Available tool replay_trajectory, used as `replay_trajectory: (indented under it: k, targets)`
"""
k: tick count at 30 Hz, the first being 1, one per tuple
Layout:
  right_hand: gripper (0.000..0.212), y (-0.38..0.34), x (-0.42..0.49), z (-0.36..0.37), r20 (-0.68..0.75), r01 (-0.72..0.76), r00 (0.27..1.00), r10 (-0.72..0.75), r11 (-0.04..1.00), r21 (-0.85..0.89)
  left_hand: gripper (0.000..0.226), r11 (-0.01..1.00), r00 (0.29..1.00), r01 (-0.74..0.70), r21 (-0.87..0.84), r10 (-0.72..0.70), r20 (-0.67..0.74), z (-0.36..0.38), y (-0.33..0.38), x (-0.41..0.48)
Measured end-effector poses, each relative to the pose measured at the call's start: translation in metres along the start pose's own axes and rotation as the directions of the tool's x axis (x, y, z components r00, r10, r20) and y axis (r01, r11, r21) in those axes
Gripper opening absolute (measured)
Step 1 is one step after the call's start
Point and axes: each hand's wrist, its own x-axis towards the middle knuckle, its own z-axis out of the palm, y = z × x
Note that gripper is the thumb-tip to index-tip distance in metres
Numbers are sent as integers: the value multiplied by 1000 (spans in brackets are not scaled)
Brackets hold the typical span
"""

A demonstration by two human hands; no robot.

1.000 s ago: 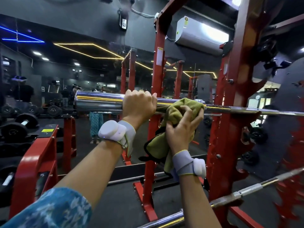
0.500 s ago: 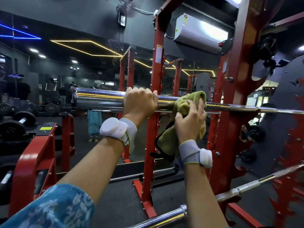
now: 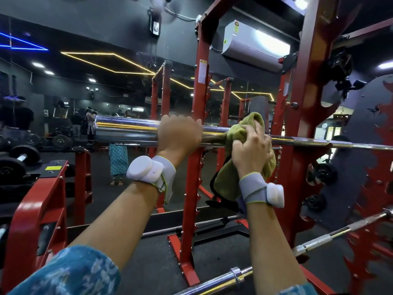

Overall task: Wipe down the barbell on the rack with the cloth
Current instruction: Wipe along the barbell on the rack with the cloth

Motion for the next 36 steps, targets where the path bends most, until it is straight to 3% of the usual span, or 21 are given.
replay_trajectory:
  k: [7, 13, 19, 22, 27, 31, 36]
  targets:
    - [51, -13, -27, 8, 22, 311, 950, -311, 951, 2, 52, 1000, 1000, -3, -1, 3, 9, 0, 0, 0]
    - [51, 2, -27, 5, -24, 122, 992, -121, 990, 65, 53, 1000, 1000, -1, -8, 1, 0, -2, 0, 0]
    - [51, -28, -29, 1, 102, 386, 919, -380, 922, -37, 52, 1000, 1000, -8, 0, 8, 7, -1, 0, -1]
    - [56, -32, -11, -2, 141, 373, 922, -362, 926, -61, 52, 1000, 1000, -5, -3, 5, 7, -2, -1, -1]
    - [59, -13, -11, 2, 35, 183, 983, -181, 981, -59, 53, 1000, 1000, 6, -21, -6, 19, -3, -1, -2]
    - [52, -12, -29, 5, 15, 221, 975, -221, 973, -63, 52, 1000, 999, 13, -7, -13, 33, -3, 0, 0]
    - [59, -34, -18, -2, 131, 366, 926, -354, 928, -77, 51, 1000, 1000, 11, 1, -11, 28, -3, 1, 0]
